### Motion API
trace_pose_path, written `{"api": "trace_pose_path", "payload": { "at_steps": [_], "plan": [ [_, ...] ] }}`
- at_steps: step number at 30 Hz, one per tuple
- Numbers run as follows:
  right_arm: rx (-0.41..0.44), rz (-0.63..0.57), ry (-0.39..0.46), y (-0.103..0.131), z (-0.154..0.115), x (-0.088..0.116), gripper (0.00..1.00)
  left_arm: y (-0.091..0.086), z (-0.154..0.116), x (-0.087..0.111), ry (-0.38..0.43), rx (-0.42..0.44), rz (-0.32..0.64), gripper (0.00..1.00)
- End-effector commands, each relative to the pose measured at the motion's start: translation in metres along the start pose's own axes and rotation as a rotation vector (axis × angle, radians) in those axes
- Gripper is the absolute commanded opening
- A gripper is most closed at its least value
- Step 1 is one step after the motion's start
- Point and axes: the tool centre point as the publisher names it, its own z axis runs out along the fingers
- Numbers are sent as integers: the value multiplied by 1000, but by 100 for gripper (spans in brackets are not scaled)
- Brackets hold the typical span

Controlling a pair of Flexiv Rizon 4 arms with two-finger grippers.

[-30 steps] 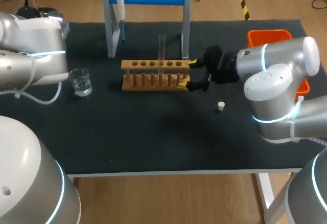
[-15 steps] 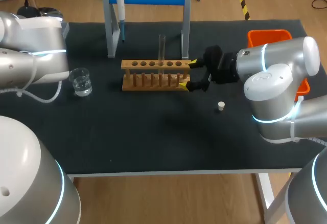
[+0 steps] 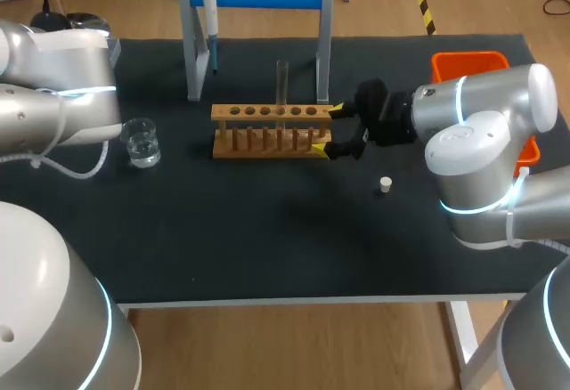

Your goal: Invert the test tube, pick up the pipette, mount the tip to pipette, aspirate from beaker and dispense into the tube, eject the tip, return the pipette, and cap with the stopper.

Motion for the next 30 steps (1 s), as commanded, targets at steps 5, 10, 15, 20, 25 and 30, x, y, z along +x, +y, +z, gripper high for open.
{"api": "trace_pose_path", "payload": {
  "at_steps": [5,10,15,20,25,30],
  "plan": [
    [-3,0,2,-1,-1,0,100,0,6,-1,2,-7,1,31],
    [-3,0,2,-1,-1,0,100,0,7,0,2,-7,1,31],
    [-3,0,2,-1,-1,0,100,-1,8,0,1,-5,3,31],
    [-3,0,2,-1,-1,0,100,-1,8,0,1,-7,1,30],
    [-3,0,2,-1,-1,0,100,1,9,-1,0,-12,0,24],
    [-3,0,2,-1,-1,0,100,2,9,-1,0,-14,-2,21]
  ]
}}
